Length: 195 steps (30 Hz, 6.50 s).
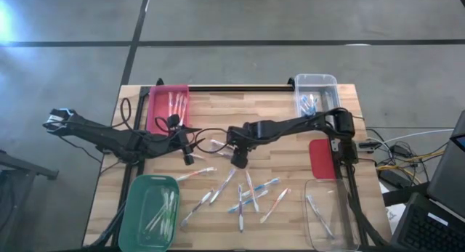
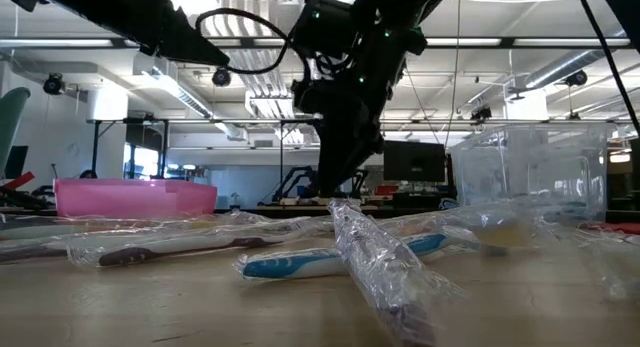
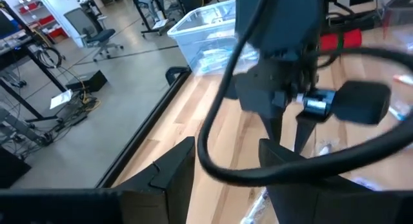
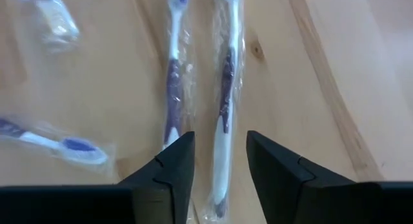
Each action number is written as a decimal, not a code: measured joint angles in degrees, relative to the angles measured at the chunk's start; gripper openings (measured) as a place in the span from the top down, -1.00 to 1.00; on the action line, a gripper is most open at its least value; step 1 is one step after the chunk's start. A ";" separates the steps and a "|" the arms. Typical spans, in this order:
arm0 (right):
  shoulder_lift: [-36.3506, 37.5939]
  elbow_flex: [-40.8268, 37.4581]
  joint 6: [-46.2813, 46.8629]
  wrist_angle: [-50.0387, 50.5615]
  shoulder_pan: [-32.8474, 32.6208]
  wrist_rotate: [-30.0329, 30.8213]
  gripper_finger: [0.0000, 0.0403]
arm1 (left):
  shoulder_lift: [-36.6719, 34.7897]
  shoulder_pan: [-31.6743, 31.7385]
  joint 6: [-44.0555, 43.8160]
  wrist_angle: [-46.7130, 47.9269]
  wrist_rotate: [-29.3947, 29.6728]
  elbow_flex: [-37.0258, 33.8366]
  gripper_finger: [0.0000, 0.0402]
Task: Pick & Place Toothbrushes
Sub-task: Put the violet toothbrush into the bottom transparent bin
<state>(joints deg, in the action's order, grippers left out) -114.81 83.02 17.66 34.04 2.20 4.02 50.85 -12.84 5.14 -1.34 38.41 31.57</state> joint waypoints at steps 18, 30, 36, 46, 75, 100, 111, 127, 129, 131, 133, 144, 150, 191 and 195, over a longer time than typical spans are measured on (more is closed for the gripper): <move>3.18 -0.54 -1.52 0.98 -0.09 0.62 0.52 | -1.77 -2.92 0.37 15.37 44.17 6.65 0.12; 3.18 -4.66 0.62 -1.72 -0.09 0.44 0.55 | -1.72 -3.19 -0.70 15.34 44.21 9.20 0.12; 3.18 -7.17 1.67 -5.64 -0.09 0.26 0.46 | -1.72 -3.19 -0.75 15.36 44.19 9.20 0.12; 3.18 -9.12 1.91 -9.73 -0.09 -0.01 0.28 | -1.70 -3.19 -0.82 15.35 43.81 9.20 0.12; 3.42 -21.03 4.86 -23.54 0.02 0.93 0.60 | -1.70 -3.18 -1.13 15.34 43.69 9.20 0.12; 15.83 -16.76 7.15 -4.99 -0.22 10.73 0.93 | -1.68 -3.15 -6.29 14.97 40.13 9.14 0.12; 28.85 -16.74 17.68 9.62 -1.30 16.99 0.92 | -1.64 -3.17 -5.06 14.57 5.03 11.84 0.12; 40.78 -16.72 37.92 18.94 -15.88 17.09 0.92 | -1.55 -3.17 -11.24 8.14 -16.09 12.33 0.12; 41.35 -16.73 41.68 20.56 -18.32 17.12 0.92 | -1.55 -3.17 -10.55 6.73 -20.57 12.33 0.12; 41.55 -16.72 45.16 21.71 -20.80 17.14 0.92 | -1.55 -3.19 -9.45 5.20 -23.70 12.31 0.12; 41.69 -16.72 48.21 22.23 -23.17 17.14 0.91 | -1.58 -3.19 -9.19 4.23 -24.66 12.31 0.12; 41.69 -16.72 65.06 25.57 -36.37 18.99 0.91 | -1.59 -3.19 -10.11 4.33 -24.87 12.31 0.12; 39.79 -15.24 78.42 31.94 -45.33 21.19 0.91 | -1.59 -3.19 -10.13 4.34 -24.87 12.30 0.12; 5.33 20.66 116.96 56.00 -69.21 -3.64 0.91 | -1.44 -3.19 -26.30 4.56 -24.87 12.22 0.12; 5.85 17.91 116.97 55.99 -70.80 -4.04 0.91 | -1.44 -3.19 -26.89 4.56 -24.85 12.22 0.12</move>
<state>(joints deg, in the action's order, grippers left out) -108.96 100.93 134.63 90.03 -68.61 -0.01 49.41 -16.03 -21.75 3.22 13.56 43.79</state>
